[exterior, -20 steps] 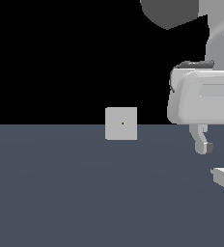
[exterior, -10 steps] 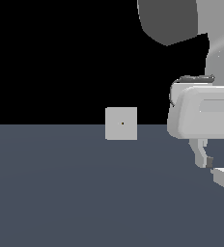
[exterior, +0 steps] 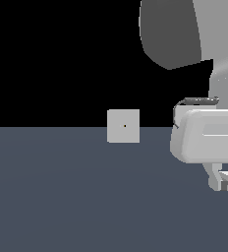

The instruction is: Plug the charger into the wall socket.

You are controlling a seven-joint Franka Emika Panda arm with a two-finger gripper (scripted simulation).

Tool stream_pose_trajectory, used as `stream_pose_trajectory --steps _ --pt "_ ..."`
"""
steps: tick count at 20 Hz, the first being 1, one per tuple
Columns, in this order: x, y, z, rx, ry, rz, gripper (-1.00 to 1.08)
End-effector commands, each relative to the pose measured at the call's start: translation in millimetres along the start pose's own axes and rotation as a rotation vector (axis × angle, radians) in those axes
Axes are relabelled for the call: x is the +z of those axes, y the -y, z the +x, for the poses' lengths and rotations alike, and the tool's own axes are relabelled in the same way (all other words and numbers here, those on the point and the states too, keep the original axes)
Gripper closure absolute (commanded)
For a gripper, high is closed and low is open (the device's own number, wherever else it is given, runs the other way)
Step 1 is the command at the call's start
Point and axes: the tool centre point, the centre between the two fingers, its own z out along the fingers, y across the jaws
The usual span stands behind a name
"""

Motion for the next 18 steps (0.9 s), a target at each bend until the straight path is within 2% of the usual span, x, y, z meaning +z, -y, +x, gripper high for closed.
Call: stream_pose_trajectory --steps 1,12,18 --pt "0.6 -0.1 0.5 0.000 -0.001 0.000 1.08" --pt "0.0 0.4 0.6 0.001 -0.001 -0.001 1.08" --pt "-5.6 13.9 8.3 0.012 -0.001 -0.001 1.08"
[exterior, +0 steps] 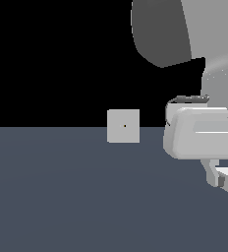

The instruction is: Plug the charger into the wall socket.

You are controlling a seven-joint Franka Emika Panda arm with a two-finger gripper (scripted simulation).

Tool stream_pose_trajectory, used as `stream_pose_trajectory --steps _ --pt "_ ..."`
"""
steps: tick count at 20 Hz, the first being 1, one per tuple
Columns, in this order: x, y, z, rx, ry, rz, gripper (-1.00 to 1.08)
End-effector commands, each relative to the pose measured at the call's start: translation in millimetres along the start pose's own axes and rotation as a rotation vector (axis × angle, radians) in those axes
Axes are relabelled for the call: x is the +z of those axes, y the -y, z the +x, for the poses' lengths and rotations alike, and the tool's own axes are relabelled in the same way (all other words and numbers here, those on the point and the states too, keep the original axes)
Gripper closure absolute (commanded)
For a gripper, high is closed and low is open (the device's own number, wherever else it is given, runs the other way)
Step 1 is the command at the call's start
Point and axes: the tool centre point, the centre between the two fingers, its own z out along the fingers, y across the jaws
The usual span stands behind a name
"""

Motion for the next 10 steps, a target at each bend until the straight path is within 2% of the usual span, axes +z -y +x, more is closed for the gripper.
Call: stream_pose_trajectory --steps 1,10 --pt "-3.6 8.6 5.0 0.005 -0.001 0.000 1.08" --pt "-25.6 60.3 36.6 0.049 -0.001 -0.004 1.08"
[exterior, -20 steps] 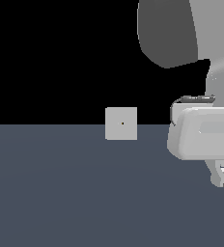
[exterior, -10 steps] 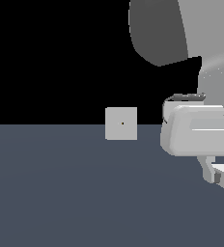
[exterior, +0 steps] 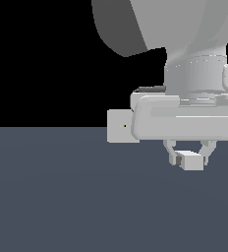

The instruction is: Plug the charger into the wall socket.

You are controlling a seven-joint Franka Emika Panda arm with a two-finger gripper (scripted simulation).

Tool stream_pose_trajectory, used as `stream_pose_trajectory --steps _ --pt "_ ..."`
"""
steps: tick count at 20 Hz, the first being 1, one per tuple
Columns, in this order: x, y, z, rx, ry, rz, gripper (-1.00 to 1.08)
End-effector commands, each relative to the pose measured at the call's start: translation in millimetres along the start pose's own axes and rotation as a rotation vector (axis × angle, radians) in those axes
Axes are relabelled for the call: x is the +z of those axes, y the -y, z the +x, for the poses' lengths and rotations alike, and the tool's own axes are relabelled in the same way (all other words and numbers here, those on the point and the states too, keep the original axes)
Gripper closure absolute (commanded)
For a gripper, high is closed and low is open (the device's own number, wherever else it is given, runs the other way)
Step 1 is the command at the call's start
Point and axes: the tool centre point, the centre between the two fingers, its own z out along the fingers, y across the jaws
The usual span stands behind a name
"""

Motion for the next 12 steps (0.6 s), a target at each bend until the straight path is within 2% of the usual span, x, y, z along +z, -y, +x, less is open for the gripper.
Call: stream_pose_trajectory --steps 1,12 --pt "-8.1 19.0 11.0 0.015 -0.001 -0.001 1.08" --pt "-40.6 94.0 61.8 0.079 -0.001 -0.009 1.08"
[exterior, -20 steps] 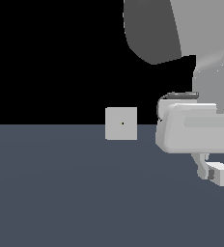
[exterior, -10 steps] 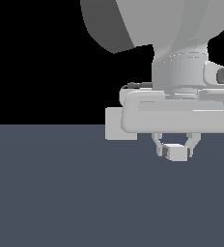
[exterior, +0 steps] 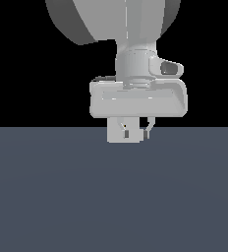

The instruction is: Plug the charger into the wall socket.

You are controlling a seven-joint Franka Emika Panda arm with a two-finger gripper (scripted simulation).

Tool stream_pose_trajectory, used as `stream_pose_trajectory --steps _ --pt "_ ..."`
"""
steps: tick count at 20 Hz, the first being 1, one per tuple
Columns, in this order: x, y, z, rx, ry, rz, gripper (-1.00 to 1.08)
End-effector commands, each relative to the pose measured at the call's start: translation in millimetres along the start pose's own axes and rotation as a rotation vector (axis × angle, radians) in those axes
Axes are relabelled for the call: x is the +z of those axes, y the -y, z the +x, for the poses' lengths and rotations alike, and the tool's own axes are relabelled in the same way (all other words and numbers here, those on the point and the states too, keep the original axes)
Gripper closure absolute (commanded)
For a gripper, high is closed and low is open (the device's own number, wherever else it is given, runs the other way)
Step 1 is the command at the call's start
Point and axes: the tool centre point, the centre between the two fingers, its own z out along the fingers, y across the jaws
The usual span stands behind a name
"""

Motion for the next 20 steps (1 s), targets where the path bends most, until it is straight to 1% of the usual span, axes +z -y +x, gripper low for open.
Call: stream_pose_trajectory --steps 1,5,8,20 --pt "-5.8 13.0 8.7 0.014 0.001 -0.002 1.08" --pt "-12.2 28.0 19.2 0.027 0.001 -0.003 1.08" --pt "-14.9 34.3 24.3 0.032 0.001 -0.003 1.08" --pt "-15.4 36.8 29.2 0.034 0.001 -0.003 1.08"
